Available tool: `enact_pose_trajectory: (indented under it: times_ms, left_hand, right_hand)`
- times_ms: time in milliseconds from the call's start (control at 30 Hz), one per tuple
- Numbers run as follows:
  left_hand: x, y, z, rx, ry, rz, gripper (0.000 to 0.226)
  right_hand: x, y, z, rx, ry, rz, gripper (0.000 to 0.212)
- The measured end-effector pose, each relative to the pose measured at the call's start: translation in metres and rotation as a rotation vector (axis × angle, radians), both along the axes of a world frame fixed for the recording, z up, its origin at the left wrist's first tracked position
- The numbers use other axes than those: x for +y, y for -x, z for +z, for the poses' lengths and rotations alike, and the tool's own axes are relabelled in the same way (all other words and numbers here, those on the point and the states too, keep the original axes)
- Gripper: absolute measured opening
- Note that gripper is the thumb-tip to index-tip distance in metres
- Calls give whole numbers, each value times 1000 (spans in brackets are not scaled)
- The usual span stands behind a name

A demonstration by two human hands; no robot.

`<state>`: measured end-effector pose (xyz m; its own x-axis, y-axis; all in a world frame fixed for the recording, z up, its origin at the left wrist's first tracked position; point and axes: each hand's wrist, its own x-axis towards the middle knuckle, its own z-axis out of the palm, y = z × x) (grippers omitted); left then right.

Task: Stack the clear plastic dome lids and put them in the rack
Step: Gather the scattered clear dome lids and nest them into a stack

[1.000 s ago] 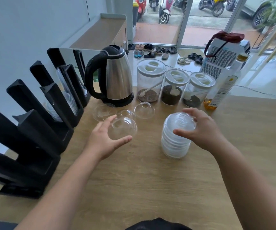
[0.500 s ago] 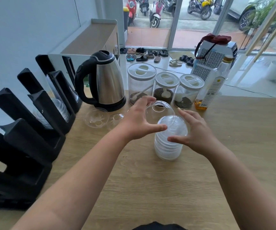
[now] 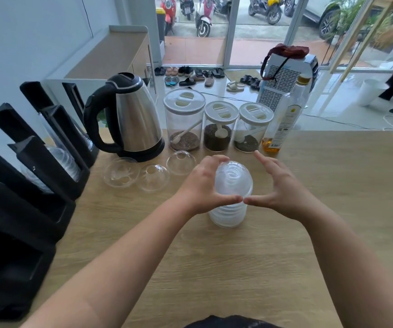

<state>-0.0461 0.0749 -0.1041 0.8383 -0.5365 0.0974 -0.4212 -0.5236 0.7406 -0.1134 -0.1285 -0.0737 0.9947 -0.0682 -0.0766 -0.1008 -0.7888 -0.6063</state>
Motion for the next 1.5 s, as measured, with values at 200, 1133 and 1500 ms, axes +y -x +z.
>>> enact_pose_trajectory:
  times_ms: [200,1133,1500]
  left_hand:
    - [2,-3,-4,3,-13,-18,98]
    - [201,-23,-62,372,457,783,20]
    - [205,10,-75,667,1072,1012,37]
  right_hand:
    - [-3,-1,1,15,-32,14,119]
    - [198,-155,-43,79,273,448,67]
    - [210,-149,-76,136,326,435,73]
